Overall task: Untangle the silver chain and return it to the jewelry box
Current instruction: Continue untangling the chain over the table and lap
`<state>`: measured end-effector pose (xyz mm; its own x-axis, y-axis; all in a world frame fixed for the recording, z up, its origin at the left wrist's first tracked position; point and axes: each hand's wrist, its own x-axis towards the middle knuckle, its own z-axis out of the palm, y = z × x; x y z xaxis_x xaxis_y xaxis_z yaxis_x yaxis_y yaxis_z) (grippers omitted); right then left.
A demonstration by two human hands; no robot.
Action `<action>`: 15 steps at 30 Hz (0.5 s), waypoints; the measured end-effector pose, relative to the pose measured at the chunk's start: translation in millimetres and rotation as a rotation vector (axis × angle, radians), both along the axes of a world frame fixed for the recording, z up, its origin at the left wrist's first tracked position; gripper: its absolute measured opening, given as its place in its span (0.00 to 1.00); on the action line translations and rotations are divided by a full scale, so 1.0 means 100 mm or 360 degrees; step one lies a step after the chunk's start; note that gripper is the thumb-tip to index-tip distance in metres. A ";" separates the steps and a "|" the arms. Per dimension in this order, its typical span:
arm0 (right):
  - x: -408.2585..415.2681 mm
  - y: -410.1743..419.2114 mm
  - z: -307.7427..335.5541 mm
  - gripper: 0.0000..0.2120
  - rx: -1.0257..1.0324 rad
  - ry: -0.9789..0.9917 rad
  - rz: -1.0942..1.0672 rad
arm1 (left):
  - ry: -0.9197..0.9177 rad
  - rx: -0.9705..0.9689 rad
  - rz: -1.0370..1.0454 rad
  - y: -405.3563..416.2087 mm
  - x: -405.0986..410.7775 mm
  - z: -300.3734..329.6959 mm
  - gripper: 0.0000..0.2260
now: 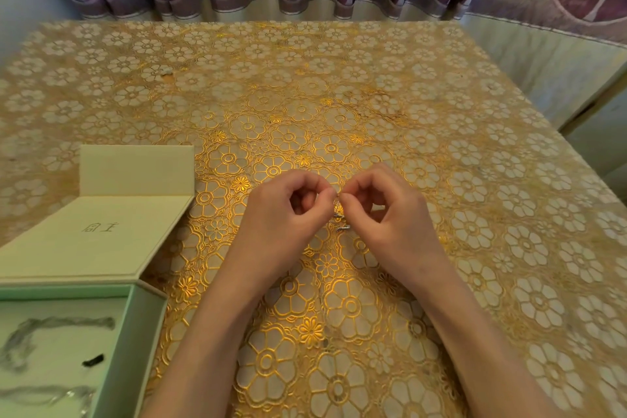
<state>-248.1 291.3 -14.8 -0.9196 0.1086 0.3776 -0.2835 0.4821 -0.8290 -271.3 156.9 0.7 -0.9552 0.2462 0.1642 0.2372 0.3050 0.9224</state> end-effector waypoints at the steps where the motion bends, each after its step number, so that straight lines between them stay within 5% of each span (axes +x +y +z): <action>1: 0.00 0.00 0.00 0.04 0.0027 0.0012 -0.0002 | 0.0000 0.0001 0.0000 0.00 0.00 0.00 0.08; 15: 0.00 0.00 0.00 0.03 0.0209 0.0137 -0.0017 | 0.0014 -0.0033 0.0001 0.00 0.00 -0.01 0.06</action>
<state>-248.3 290.9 -15.3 -0.8821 0.0629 0.4669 -0.3452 0.5881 -0.7314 -271.4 156.7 0.0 -0.9539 0.2490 0.1674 0.2449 0.3240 0.9138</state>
